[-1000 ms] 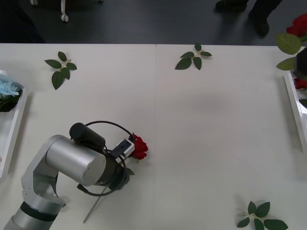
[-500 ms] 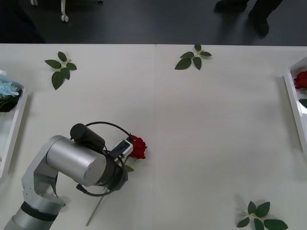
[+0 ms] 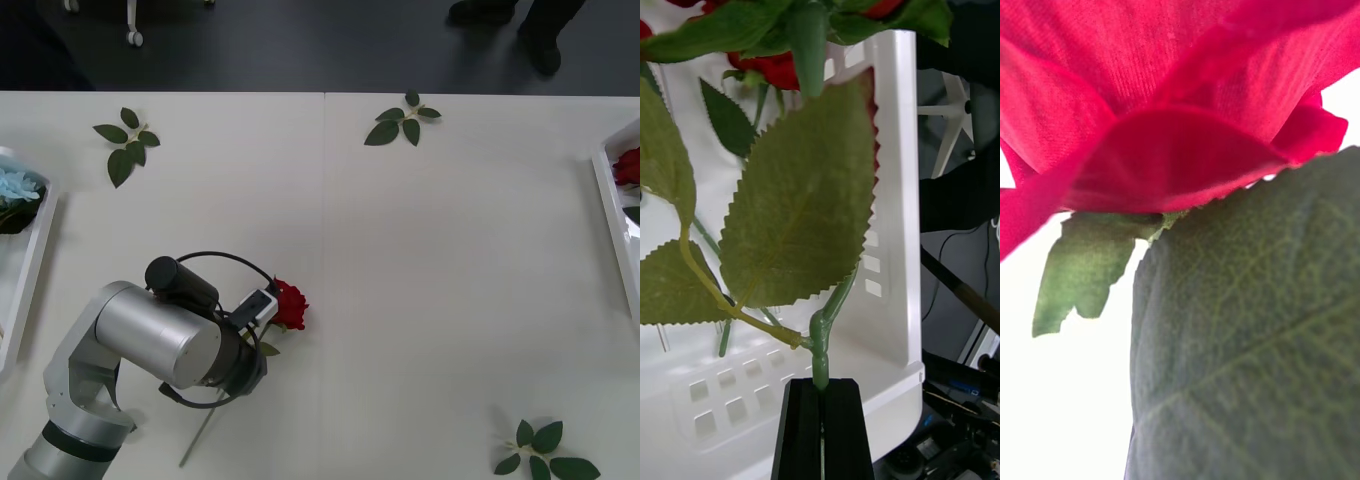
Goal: Put the red flowers into the right box and the blue flowers into the left box
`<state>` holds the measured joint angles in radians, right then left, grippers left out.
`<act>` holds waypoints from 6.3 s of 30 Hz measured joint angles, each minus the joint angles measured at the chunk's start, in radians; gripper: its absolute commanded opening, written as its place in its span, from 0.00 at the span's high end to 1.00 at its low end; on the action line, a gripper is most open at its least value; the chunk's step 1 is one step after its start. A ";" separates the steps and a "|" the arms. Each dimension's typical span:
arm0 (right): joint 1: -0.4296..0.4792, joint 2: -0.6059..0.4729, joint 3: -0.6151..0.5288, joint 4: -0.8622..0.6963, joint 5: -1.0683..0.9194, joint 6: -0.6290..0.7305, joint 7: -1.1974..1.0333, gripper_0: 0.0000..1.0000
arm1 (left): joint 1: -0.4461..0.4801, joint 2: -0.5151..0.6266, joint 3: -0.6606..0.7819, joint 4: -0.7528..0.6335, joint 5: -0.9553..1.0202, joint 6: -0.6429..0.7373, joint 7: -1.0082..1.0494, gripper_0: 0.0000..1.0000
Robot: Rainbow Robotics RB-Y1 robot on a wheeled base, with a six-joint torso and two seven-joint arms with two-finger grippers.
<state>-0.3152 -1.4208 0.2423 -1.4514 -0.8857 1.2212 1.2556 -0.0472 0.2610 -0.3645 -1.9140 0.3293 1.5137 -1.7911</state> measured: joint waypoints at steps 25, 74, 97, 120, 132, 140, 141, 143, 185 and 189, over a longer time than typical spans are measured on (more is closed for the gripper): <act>0.000 0.123 -0.048 0.167 0.067 -0.224 0.294 1.00 | 0.074 0.064 0.001 -0.343 0.202 -0.184 -0.001 1.00; 0.242 0.135 -0.598 -0.610 -0.817 -0.125 0.505 0.06 | 0.061 0.019 0.371 -0.347 1.458 -0.435 -0.879 1.00; 0.431 0.181 -0.244 -0.848 -1.257 -0.517 1.343 0.06 | 0.057 0.018 0.371 -0.347 1.457 -0.434 -0.879 1.00; -0.060 0.286 0.448 -0.821 -1.211 -0.842 1.427 0.06 | 0.057 0.018 0.371 -0.347 1.457 -0.434 -0.879 1.00; -0.131 0.335 0.573 -0.788 -1.194 -0.929 1.427 0.80 | 0.057 0.018 0.371 -0.347 1.457 -0.434 -0.879 1.00; -0.131 0.335 0.573 -0.788 -1.194 -0.941 1.427 1.00 | 0.057 0.018 0.371 -0.347 1.457 -0.434 -0.879 1.00; -0.131 0.335 0.573 -0.788 -1.194 -0.946 1.427 1.00 | 0.057 0.018 0.371 -0.347 1.457 -0.434 -0.879 1.00; -0.131 0.335 0.573 -0.788 -1.194 -0.946 1.427 1.00 | 0.057 0.018 0.371 -0.347 1.457 -0.434 -0.879 1.00; -0.119 0.335 0.569 -0.776 -1.221 -0.972 1.427 1.00 | 0.058 0.018 0.371 -0.340 1.457 -0.434 -0.879 0.00; -0.103 0.332 0.511 -0.763 -1.303 -0.960 1.427 1.00 | 0.058 0.018 0.378 -0.335 1.461 -0.434 -0.879 0.00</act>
<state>-0.4182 -1.0889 0.7528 -2.2141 -2.1884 0.2614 2.6828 0.0107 0.2790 0.0134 -2.2490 1.7907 1.0795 -2.6698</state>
